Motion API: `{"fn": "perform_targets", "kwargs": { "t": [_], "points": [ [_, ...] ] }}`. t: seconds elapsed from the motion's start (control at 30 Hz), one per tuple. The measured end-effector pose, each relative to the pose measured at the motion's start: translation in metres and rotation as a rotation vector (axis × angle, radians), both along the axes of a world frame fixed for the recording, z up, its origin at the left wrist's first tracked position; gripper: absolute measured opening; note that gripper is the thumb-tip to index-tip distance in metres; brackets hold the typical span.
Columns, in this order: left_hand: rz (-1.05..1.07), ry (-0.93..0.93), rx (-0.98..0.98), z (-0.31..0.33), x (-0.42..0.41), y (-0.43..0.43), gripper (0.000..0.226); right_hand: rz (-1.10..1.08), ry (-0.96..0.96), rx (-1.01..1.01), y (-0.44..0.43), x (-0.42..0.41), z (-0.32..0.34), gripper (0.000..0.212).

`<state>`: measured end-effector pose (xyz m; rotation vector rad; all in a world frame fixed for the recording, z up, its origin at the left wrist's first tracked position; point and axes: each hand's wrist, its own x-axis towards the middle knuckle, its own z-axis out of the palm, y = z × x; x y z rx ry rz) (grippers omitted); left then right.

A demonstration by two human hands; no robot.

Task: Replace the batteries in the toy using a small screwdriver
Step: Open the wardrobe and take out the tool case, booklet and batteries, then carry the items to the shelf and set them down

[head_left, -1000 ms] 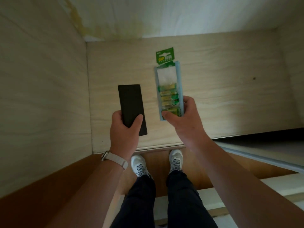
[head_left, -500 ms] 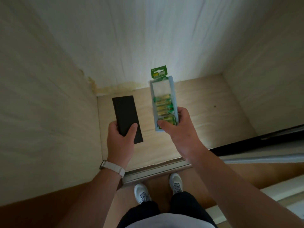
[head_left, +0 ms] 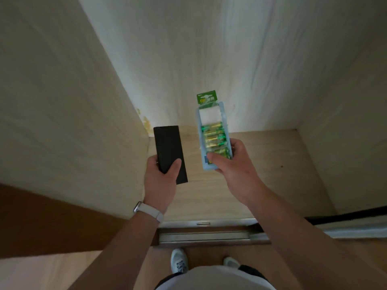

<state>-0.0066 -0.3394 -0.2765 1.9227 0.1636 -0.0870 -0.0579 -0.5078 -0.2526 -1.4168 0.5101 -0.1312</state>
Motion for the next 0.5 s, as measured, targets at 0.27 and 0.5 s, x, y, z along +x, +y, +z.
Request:
{"fn": "perform_targets", "kwargs": {
  "t": [0.27,0.5],
  "points": [
    [0.213,-0.047,-0.012,0.038,-0.066,-0.026,0.035,0.229,-0.062,0.050,-0.033,-0.025,0.023,0.041],
    [0.388,-0.113,-0.074,0.063,-0.137,-0.011,0.035,0.499,-0.102,0.121,-0.016,-0.048,0.030,0.057]
  ]
}}
